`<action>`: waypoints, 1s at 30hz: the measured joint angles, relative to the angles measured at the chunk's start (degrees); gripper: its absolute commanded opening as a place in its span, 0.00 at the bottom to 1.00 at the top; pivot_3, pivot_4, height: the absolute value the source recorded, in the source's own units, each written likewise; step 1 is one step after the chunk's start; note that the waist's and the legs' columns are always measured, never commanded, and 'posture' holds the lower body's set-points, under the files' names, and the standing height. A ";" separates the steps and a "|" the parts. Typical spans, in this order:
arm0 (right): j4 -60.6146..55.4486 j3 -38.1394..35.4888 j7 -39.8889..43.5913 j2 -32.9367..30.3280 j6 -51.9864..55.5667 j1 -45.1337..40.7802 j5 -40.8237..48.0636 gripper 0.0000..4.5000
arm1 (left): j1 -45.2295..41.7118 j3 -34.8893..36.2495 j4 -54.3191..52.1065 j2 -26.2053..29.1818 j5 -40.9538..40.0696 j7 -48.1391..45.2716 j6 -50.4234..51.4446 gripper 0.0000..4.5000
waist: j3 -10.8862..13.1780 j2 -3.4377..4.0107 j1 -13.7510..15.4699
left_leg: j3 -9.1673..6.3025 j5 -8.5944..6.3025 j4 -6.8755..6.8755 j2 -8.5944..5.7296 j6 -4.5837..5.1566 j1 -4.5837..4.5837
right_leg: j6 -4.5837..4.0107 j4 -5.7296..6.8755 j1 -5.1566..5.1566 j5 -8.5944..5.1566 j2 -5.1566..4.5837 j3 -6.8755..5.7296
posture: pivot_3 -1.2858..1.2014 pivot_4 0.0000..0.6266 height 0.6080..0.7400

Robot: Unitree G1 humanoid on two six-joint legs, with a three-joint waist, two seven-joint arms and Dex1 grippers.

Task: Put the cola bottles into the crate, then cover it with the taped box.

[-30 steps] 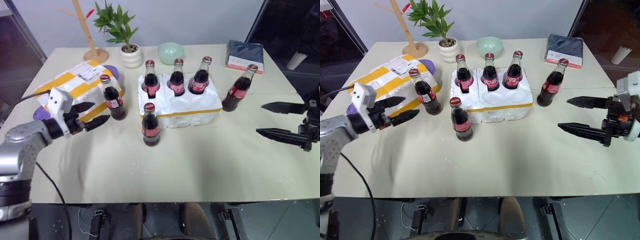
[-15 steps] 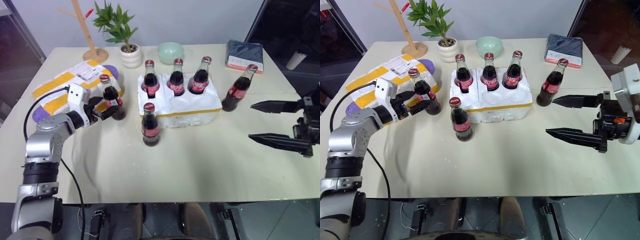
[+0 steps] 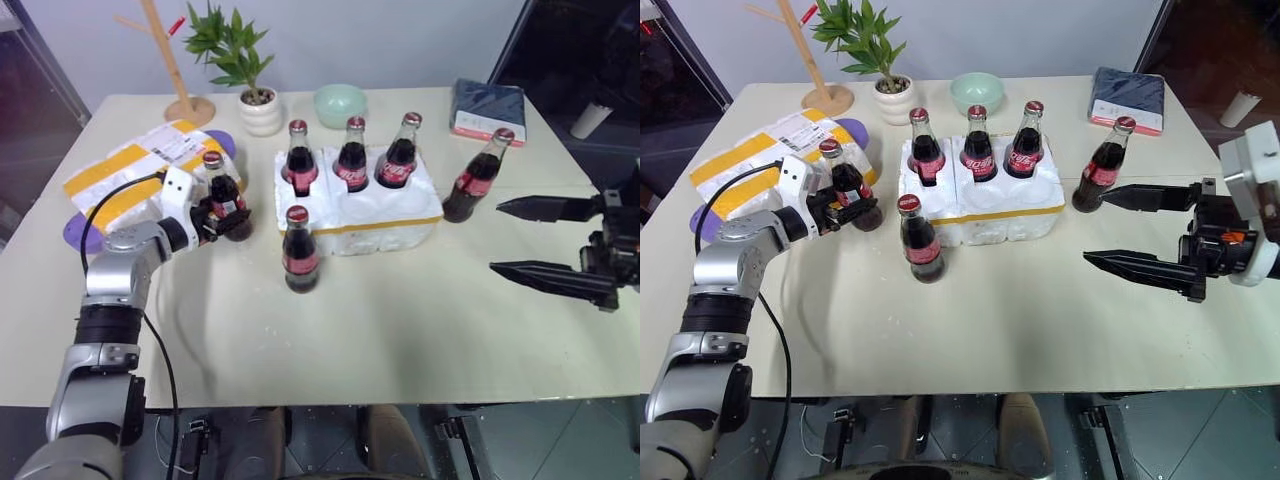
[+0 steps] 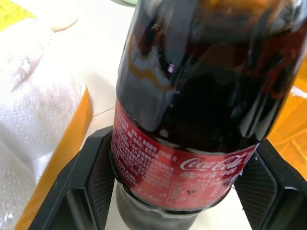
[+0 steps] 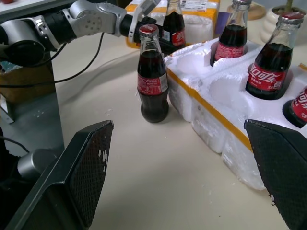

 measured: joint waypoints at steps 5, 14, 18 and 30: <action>-0.85 -0.04 -1.34 0.84 0.01 1.26 0.41 1.00 | -2.67 -0.01 2.01 2.19 -0.95 -5.78 2.70 0.62 | 0.14 -0.21 -0.07 | -0.02 0.00 -0.01 0.00 0.00 -0.06 | 0.00 0.04 -0.10 0.00 0.02 -0.01 | 0.52 0.24 0.99; -3.96 -4.60 -4.59 2.37 1.65 5.47 1.09 1.00 | -19.83 -3.16 0.34 7.00 -10.22 -29.29 18.36 0.62 | 0.32 -0.53 0.18 | -0.12 0.00 -0.01 -0.02 0.00 -0.17 | 0.08 0.02 -0.08 -0.04 0.01 -0.10 | 0.52 0.24 0.99; -6.62 -7.43 -6.41 4.11 2.56 8.52 2.22 1.00 | -26.37 -6.12 3.60 2.29 -10.05 -33.17 17.41 0.62 | 0.32 -0.52 0.02 | -0.12 0.01 0.01 -0.03 0.00 -0.12 | 0.09 0.04 -0.06 -0.04 0.01 -0.09 | 0.52 0.24 0.99; -12.50 -17.36 -12.23 6.68 4.91 15.47 7.19 1.00 | -37.63 -11.52 31.02 -15.08 2.01 -34.24 -6.31 0.62 | 0.37 -0.56 0.10 | -0.11 0.00 0.00 -0.03 0.02 -0.14 | 0.10 0.02 -0.09 -0.05 0.02 -0.09 | 0.52 0.24 0.99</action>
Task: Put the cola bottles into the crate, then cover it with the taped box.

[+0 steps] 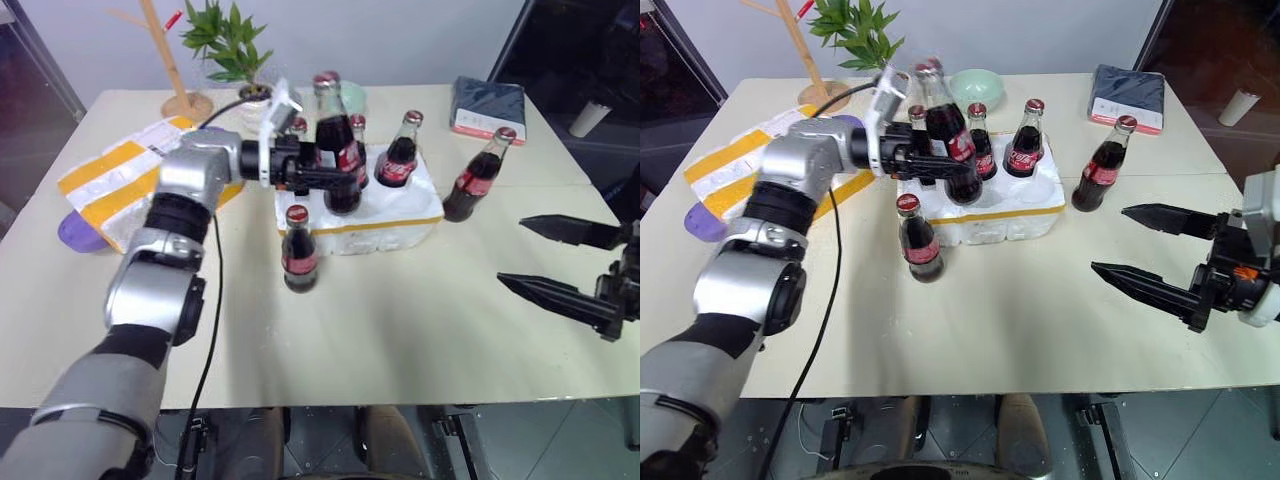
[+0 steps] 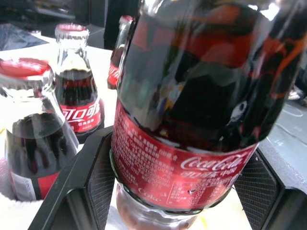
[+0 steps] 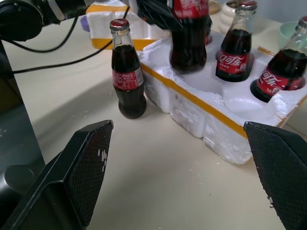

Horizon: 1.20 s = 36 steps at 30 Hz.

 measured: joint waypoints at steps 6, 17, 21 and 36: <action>-2.04 -1.78 -2.01 1.35 -0.05 3.20 1.72 1.00 | -2.30 0.32 8.87 -4.05 3.97 2.79 -8.34 0.62 | 0.00 -0.01 0.06 | -0.01 0.00 0.01 -0.01 0.00 0.01 | 0.02 0.00 0.02 0.00 0.00 0.00 | 0.52 0.24 0.99; -1.91 -0.30 -4.31 0.31 -1.47 1.62 3.29 1.00 | -2.61 0.09 13.57 -5.91 10.41 4.55 -16.41 0.86 | 0.01 -0.02 -0.06 | 0.00 0.00 0.01 -0.01 0.00 0.00 | 0.04 0.01 0.00 0.00 0.00 0.01 | 0.52 0.24 0.99; -0.07 3.91 -5.60 -1.36 -2.08 -2.41 3.30 1.00 | -2.48 0.19 13.43 -5.80 11.33 3.94 -18.57 0.99 | 0.00 0.00 -0.04 | -0.01 0.00 0.00 0.00 0.00 0.01 | 0.04 0.01 0.02 0.00 0.00 0.00 | 0.52 0.24 0.99; 4.17 22.59 -6.92 -2.65 -5.70 -15.76 0.41 1.00 | 10.96 7.35 -23.28 9.95 0.84 -0.60 5.36 0.99 | -0.03 0.10 -0.69 | -0.03 0.00 -0.05 0.02 0.00 0.09 | 0.03 0.16 -0.02 0.00 0.00 0.04 | 0.52 0.24 0.99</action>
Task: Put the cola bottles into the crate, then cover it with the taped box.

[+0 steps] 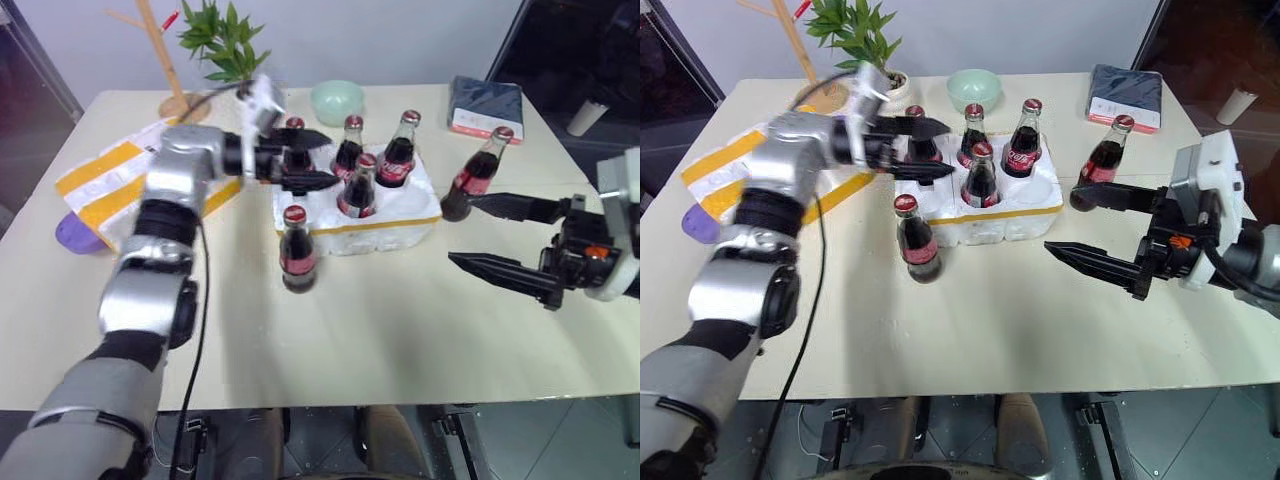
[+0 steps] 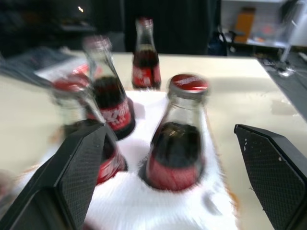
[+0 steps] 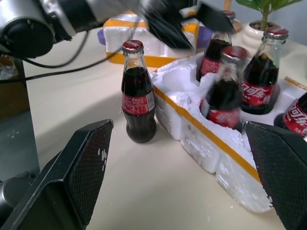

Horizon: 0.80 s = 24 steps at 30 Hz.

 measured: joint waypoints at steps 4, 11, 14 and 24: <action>1.46 3.30 1.58 0.54 -1.03 -1.70 -1.24 1.00 | 12.61 3.55 -23.30 8.88 -5.26 5.06 13.63 0.99 | 0.00 0.00 0.19 | -0.01 0.00 0.03 0.00 0.00 0.00 | -0.01 -0.02 0.02 0.01 0.00 0.00 | 0.52 0.24 0.99; 3.98 6.16 5.24 1.09 -2.50 -2.34 -3.57 1.00 | 39.15 14.33 -59.46 12.98 -15.88 21.41 35.25 0.99 | 0.00 -0.01 0.74 | -0.02 0.00 0.12 0.01 0.00 0.04 | -0.03 -0.12 0.21 0.01 -0.01 0.00 | 0.52 0.24 0.99; 4.76 6.81 6.77 1.08 -2.64 -2.95 -4.55 1.00 | 45.38 14.30 -66.53 9.41 -16.07 30.64 38.75 0.99 | 0.00 0.00 0.78 | -0.02 0.00 0.15 0.00 -0.01 0.11 | -0.08 -0.12 0.28 0.02 0.00 0.00 | 0.52 0.24 0.99; 7.49 9.05 9.44 1.07 -2.66 -6.31 -6.26 1.00 | 51.14 4.07 -70.11 3.92 -11.93 45.00 33.95 0.99 | -0.02 0.00 0.76 | 0.00 0.00 0.14 0.00 -0.01 0.11 | -0.19 -0.16 0.28 0.01 0.02 0.01 | 0.52 0.24 0.99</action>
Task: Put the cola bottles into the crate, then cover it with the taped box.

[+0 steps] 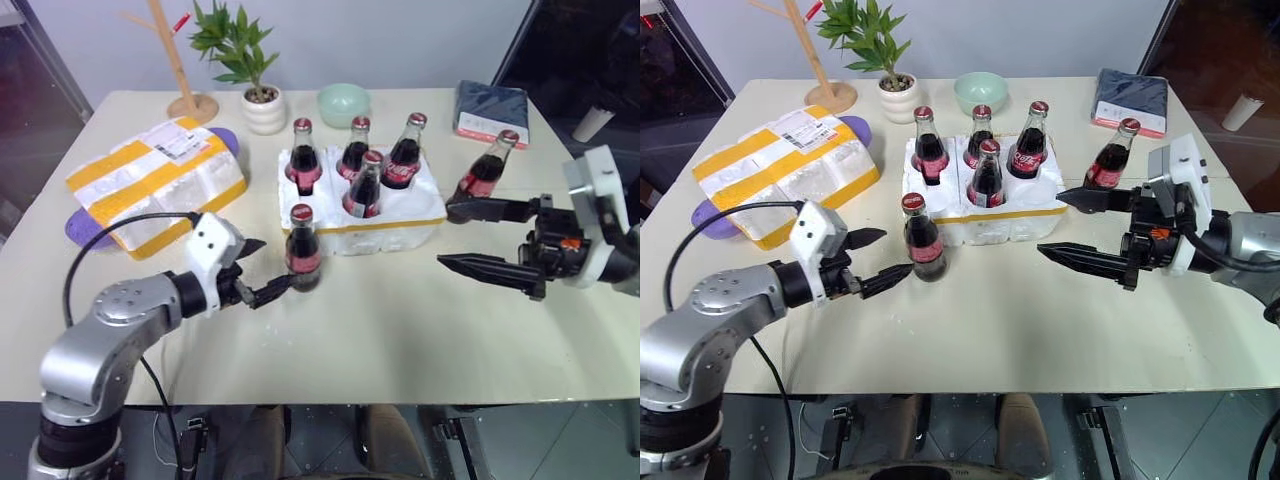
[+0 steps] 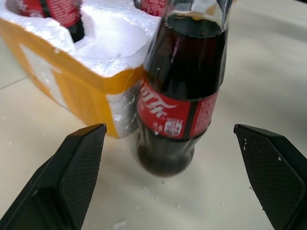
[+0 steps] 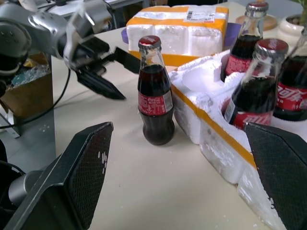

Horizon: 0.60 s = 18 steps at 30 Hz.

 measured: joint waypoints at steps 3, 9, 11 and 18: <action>-0.02 0.00 -0.02 0.00 0.26 0.01 -0.18 1.00 | 0.96 -3.05 1.30 -0.79 1.14 1.09 -2.38 0.99 | 0.00 0.01 -0.03 | 0.00 0.00 -0.03 0.00 0.00 0.00 | -0.12 0.00 -0.02 -0.07 0.00 0.00 | 0.52 0.24 0.99; -1.38 -1.06 -0.20 0.00 0.84 1.51 -0.10 1.00 | 1.04 -7.61 4.82 -1.70 2.87 1.85 -6.82 0.99 | -0.01 0.02 -0.01 | 0.01 0.00 -0.01 0.00 0.00 -0.01 | -0.12 0.00 -0.02 -0.07 0.00 0.00 | 0.52 0.24 0.99; -1.75 -1.49 -0.44 0.00 0.93 2.11 0.24 1.00 | 0.49 -8.50 6.77 -2.82 3.58 2.13 -8.05 0.99 | -0.01 0.02 0.14 | 0.01 0.00 0.00 0.00 0.00 -0.01 | -0.12 0.00 -0.01 -0.07 0.00 0.00 | 0.52 0.24 0.99; -3.48 -3.32 -2.08 0.01 2.11 3.38 1.49 1.00 | -4.04 -10.24 14.26 -6.64 4.94 3.37 -12.11 0.99 | -0.01 0.02 0.26 | 0.00 0.00 0.00 0.00 0.00 -0.02 | -0.08 -0.01 -0.01 -0.04 0.00 0.00 | 0.52 0.24 0.99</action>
